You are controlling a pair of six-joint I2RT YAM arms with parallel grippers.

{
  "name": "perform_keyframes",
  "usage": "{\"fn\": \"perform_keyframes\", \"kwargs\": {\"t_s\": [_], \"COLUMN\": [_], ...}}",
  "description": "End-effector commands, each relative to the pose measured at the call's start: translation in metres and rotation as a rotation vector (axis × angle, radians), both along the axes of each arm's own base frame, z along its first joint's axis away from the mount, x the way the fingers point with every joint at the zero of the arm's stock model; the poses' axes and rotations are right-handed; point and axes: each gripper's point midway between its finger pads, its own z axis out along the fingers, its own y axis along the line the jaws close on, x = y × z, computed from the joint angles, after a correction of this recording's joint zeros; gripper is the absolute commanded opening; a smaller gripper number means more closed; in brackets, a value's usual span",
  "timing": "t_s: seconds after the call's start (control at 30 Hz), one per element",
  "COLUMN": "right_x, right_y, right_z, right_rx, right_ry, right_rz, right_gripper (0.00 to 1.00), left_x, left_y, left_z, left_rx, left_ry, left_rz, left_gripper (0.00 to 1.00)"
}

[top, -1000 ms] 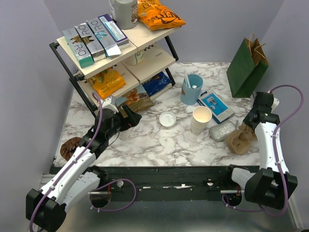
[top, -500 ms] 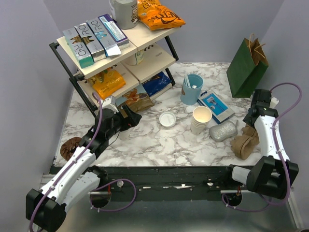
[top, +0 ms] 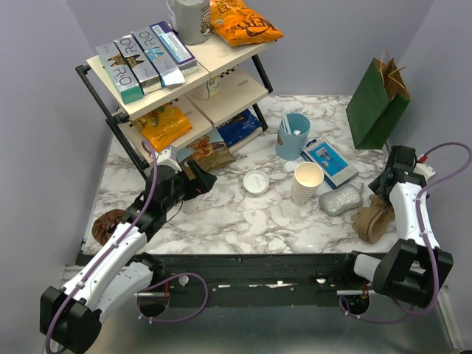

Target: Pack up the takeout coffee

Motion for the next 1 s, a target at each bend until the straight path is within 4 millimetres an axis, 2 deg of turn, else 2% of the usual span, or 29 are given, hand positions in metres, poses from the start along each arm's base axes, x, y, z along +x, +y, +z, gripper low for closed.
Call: {"fn": "perform_keyframes", "kwargs": {"t_s": [0.0, 0.1, 0.17, 0.2, 0.23, 0.3, 0.33, 0.4, 0.43, 0.53, 0.67, 0.7, 0.77, 0.8, 0.83, 0.87, 0.9, 0.93, 0.97], "right_x": [-0.016, -0.010, -0.003, 0.000, 0.004, 0.008, 0.008, 0.008, 0.008, 0.009, 0.015, 0.021, 0.025, 0.034, 0.041, 0.043, 0.058, 0.069, 0.072], "right_y": [0.009, 0.014, 0.019, 0.021, 0.021, 0.023, 0.022, 0.018, 0.017, 0.015, 0.016, 0.017, 0.023, 0.039, 0.048, 0.050, 0.086, 0.099, 0.101], "right_z": [-0.034, -0.048, -0.054, -0.056, -0.056, -0.054, -0.049, -0.042, -0.037, -0.010, 0.040, 0.068, 0.099, 0.114, 0.144, 0.160, 0.170, 0.190, 0.203], "right_rx": [0.081, 0.123, 0.153, 0.161, 0.163, 0.171, 0.158, 0.131, 0.121, 0.087, 0.023, -0.010, -0.073, -0.102, -0.142, -0.225, -0.255, -0.301, -0.406], "right_ry": [0.067, 0.056, 0.035, 0.026, 0.002, -0.022, -0.041, -0.058, -0.068, -0.104, -0.172, -0.244, -0.282, -0.291, -0.321, -0.293, -0.287, -0.278, -0.233], "right_rz": [-0.027, -0.007, 0.015, 0.024, 0.035, 0.043, 0.037, 0.032, 0.035, 0.065, 0.183, 0.216, 0.276, 0.357, 0.404, 0.428, 0.567, 0.606, 0.602], "right_gripper": [1.00, 0.99, 0.89, 0.80, 0.64, 0.54, 0.42, 0.30, 0.21, 0.14, 0.06, 0.06, 0.05, 0.06, 0.06, 0.06, 0.06, 0.06, 0.06], "left_x": [0.001, 0.000, -0.002, -0.003, -0.003, -0.005, -0.005, -0.006, -0.006, -0.007, -0.007, -0.007, -0.008, -0.008, -0.008, -0.009, -0.009, -0.010, -0.012], "left_y": [-0.006, -0.007, -0.008, -0.008, -0.007, -0.006, -0.005, -0.004, -0.004, -0.004, -0.003, -0.004, -0.003, -0.003, -0.002, -0.001, -0.001, 0.000, 0.001], "left_z": [0.006, 0.008, 0.009, 0.009, 0.010, 0.010, 0.011, 0.013, 0.013, 0.013, 0.016, 0.017, 0.020, 0.024, 0.026, 0.028, 0.031, 0.034, 0.034], "left_rx": [-0.022, -0.033, -0.039, -0.041, -0.044, -0.042, -0.045, -0.046, -0.047, -0.047, -0.047, -0.051, -0.052, -0.054, -0.054, -0.052, -0.052, -0.054, -0.052], "left_ry": [-0.015, -0.016, -0.015, -0.016, -0.018, -0.017, -0.021, -0.023, -0.025, -0.023, -0.026, -0.029, -0.037, -0.045, -0.050, -0.052, -0.057, -0.062, -0.055], "left_rz": [-0.019, -0.027, -0.031, -0.032, -0.030, -0.026, -0.024, -0.020, -0.019, -0.018, -0.017, -0.020, -0.018, -0.018, -0.016, -0.014, -0.013, -0.013, -0.013], "left_gripper": [0.99, 0.99, 0.99, 0.99, 0.99, 0.99, 0.99, 0.99, 0.99, 0.99, 0.99, 0.99, 0.99, 0.99, 0.99, 0.99, 0.99, 0.99, 0.99]}}
